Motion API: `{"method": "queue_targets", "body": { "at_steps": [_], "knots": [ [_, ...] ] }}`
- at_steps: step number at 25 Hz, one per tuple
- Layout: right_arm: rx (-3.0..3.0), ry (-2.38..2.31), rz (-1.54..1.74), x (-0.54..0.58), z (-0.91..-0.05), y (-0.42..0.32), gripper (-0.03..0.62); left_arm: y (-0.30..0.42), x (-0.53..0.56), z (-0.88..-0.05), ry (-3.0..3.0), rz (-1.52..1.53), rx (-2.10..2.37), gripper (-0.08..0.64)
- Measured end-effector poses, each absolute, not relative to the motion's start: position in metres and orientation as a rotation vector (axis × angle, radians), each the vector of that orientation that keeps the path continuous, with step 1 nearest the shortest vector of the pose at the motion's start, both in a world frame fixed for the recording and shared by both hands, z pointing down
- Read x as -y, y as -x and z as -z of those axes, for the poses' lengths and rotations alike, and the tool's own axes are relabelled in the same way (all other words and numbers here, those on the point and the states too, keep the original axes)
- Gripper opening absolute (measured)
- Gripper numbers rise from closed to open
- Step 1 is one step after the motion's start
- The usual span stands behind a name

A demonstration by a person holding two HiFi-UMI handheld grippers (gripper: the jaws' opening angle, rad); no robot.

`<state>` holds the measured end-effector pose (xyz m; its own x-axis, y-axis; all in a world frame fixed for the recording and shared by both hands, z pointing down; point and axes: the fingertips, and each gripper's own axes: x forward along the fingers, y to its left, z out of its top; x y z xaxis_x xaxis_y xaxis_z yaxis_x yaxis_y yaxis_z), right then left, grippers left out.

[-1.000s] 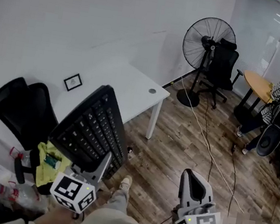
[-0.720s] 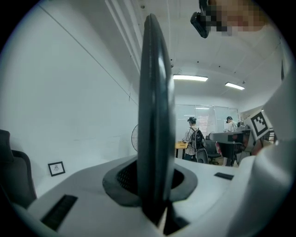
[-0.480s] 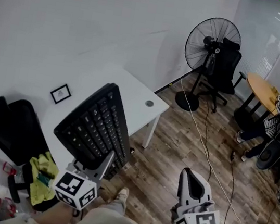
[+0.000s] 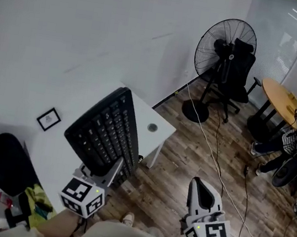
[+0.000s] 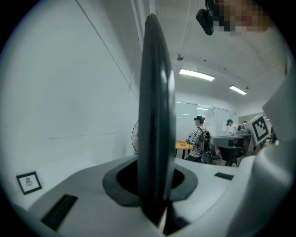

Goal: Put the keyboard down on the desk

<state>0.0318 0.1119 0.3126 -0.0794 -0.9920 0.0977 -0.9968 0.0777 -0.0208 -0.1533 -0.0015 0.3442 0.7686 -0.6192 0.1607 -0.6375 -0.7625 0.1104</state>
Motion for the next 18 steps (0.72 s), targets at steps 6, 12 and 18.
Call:
{"method": "queue_targets", "body": {
  "at_steps": [6, 12, 18],
  "knots": [
    [2.262, -2.086, -0.221, -0.068, -0.332, -0.055, 0.025, 0.127, 0.049, -0.358, -2.783, -0.201, 0.987, 0.089],
    [2.252, -2.077, -0.278, -0.017, -0.349, -0.104, 0.025, 0.087, 0.096, -0.382, -2.712, -0.248, 0.987, 0.089],
    [2.28, -1.964, -0.308, 0.046, -0.364, -0.16, 0.025, 0.037, 0.149, -0.399, -2.623, -0.274, 1.055, 0.089]
  ]
}}
